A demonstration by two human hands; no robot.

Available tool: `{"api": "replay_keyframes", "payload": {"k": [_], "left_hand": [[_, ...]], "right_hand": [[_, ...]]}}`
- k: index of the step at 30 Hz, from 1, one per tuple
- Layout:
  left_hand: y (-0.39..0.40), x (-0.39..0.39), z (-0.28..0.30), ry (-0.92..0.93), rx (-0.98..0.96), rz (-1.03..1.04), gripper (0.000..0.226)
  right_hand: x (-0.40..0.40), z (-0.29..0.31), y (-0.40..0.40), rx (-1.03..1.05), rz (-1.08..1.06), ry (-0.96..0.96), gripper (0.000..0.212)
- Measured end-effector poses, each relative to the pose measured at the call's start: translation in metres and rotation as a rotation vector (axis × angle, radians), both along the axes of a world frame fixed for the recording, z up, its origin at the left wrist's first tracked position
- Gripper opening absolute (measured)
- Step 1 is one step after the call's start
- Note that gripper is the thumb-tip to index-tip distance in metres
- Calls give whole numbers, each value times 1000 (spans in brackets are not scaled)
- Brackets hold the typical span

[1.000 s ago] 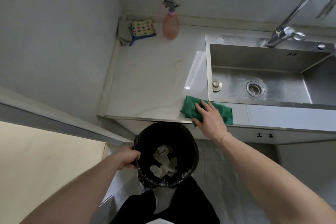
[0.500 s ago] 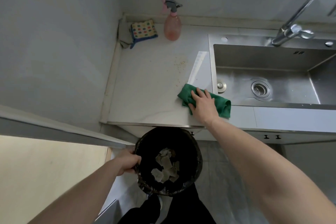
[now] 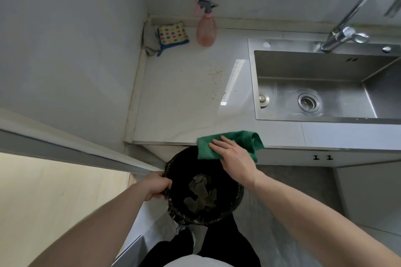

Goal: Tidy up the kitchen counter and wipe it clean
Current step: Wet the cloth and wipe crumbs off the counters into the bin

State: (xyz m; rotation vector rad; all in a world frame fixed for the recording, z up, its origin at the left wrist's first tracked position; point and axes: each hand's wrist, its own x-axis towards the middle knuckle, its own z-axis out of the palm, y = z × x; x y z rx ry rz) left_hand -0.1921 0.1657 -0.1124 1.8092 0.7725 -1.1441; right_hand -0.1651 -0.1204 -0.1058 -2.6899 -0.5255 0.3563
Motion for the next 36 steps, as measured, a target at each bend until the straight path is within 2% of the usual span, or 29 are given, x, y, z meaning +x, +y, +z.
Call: {"api": "replay_keyframes", "payload": {"k": [6,10,13,18,23,26,29,36], "left_hand": [[6,2,-2,5,-4,-25,29],[9,1,-4,12,-10,-31,34],[8,2,-3,-1,-16,-4,37],[8,5,-7,17,0,-9,34],[5,8,-17,39,3,-17,33],[4,12,-21,31,12,-15,31],[2,12,-24,32,4,-15,29],[4,10,-17,29,-4,-24,30]], "right_hand": [[7,32,-12,187,-59,-138,62],[66,55,-35,222,-186,-346,54],[122,61,-52,156,-310,-387,51],[198,55,-58,5,-382,-332,48],[238,27,-41,-146,-361,-184,57],[235,9,-23,-154,-320,-98,56],[224,1,-17,-154,-295,-98,54],[165,9,-5,-156,-54,-120,61]]}}
